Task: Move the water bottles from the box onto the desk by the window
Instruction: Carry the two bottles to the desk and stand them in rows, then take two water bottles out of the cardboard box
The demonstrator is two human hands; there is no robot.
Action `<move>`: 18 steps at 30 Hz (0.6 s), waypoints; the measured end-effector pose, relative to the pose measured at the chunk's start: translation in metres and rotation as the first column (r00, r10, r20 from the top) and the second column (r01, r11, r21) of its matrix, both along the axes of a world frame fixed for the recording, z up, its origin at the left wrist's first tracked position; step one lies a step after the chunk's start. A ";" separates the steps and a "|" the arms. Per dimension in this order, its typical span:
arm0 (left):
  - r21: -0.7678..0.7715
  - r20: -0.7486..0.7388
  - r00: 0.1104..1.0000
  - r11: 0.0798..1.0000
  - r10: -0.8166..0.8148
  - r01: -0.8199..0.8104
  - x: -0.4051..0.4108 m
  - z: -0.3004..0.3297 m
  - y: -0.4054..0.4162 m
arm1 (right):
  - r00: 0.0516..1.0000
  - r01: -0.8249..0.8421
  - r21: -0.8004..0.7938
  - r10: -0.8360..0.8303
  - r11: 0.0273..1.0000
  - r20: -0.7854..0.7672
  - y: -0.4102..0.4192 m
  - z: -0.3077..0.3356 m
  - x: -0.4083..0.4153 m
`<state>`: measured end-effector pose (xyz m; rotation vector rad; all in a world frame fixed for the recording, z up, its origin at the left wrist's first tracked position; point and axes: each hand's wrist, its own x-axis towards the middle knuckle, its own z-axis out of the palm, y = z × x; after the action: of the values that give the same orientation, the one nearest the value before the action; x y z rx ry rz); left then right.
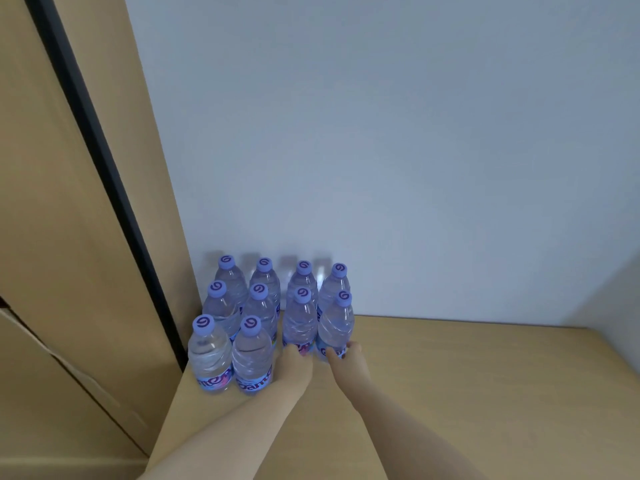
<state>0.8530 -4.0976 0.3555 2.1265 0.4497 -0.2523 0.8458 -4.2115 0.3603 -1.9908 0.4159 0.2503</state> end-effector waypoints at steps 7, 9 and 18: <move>0.124 -0.139 0.972 0.971 -0.187 0.205 -0.056 -0.003 0.038 | 0.937 -0.334 -0.221 0.298 0.916 -0.180 0.012 0.005 -0.038; 0.194 -0.180 0.967 0.957 -0.180 0.214 -0.079 0.000 0.055 | 0.895 -0.431 -0.255 0.375 0.865 -0.241 0.020 0.004 -0.050; 0.302 -0.310 0.947 0.937 -0.080 0.178 -0.189 0.017 0.156 | 0.649 -0.759 -0.331 0.692 0.561 -0.315 0.118 0.012 -0.111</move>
<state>0.6641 -3.9415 0.3729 2.4599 0.5534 -0.6133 0.7344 -4.0936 0.3725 -2.5228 -0.3531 0.9121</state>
